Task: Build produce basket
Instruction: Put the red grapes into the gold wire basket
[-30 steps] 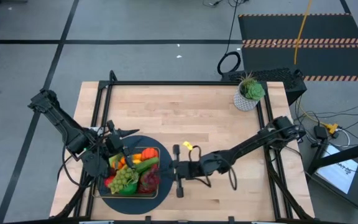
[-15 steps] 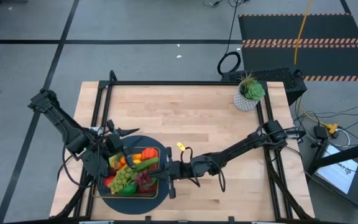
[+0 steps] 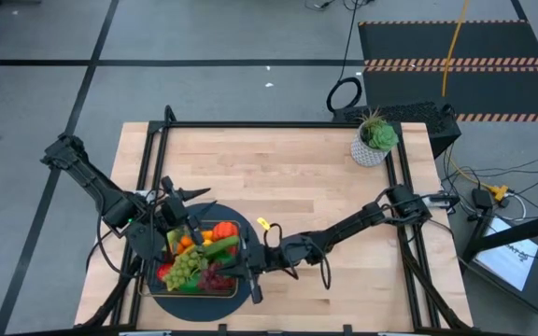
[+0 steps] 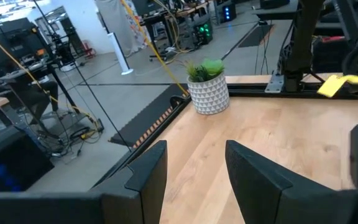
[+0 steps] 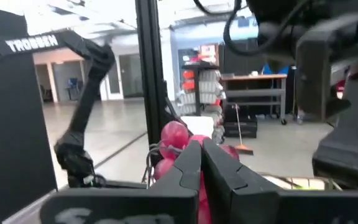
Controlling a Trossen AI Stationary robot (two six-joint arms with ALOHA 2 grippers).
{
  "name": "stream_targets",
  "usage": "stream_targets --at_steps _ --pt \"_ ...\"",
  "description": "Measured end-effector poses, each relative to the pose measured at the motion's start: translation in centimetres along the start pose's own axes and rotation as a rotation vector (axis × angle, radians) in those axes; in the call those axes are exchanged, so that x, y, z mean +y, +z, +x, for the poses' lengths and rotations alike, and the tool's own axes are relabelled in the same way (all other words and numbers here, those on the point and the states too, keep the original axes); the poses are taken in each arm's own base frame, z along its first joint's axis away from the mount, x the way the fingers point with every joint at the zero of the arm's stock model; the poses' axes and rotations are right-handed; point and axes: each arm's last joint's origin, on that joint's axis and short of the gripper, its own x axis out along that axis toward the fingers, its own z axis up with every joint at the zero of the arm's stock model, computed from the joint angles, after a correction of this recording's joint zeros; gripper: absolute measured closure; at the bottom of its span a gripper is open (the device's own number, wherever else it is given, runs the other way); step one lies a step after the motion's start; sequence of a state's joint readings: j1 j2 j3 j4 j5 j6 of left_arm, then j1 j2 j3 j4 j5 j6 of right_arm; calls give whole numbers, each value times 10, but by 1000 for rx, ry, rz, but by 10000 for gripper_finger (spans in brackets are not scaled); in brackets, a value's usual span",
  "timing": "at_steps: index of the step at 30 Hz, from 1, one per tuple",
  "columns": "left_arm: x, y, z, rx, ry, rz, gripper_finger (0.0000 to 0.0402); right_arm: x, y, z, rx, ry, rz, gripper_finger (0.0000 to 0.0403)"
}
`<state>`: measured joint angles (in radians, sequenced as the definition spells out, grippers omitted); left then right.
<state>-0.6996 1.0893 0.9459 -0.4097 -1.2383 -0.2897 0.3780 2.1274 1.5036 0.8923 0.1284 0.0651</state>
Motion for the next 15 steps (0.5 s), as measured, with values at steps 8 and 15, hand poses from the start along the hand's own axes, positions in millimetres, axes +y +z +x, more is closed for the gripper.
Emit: stream_targets --at_steps 8,15 --pt "0 0 0 4 -16 -1 236 -26 -15 1 152 -68 -5 398" --pt "-1 0 0 5 -17 -2 236 -51 -20 1 226 -123 -37 389"
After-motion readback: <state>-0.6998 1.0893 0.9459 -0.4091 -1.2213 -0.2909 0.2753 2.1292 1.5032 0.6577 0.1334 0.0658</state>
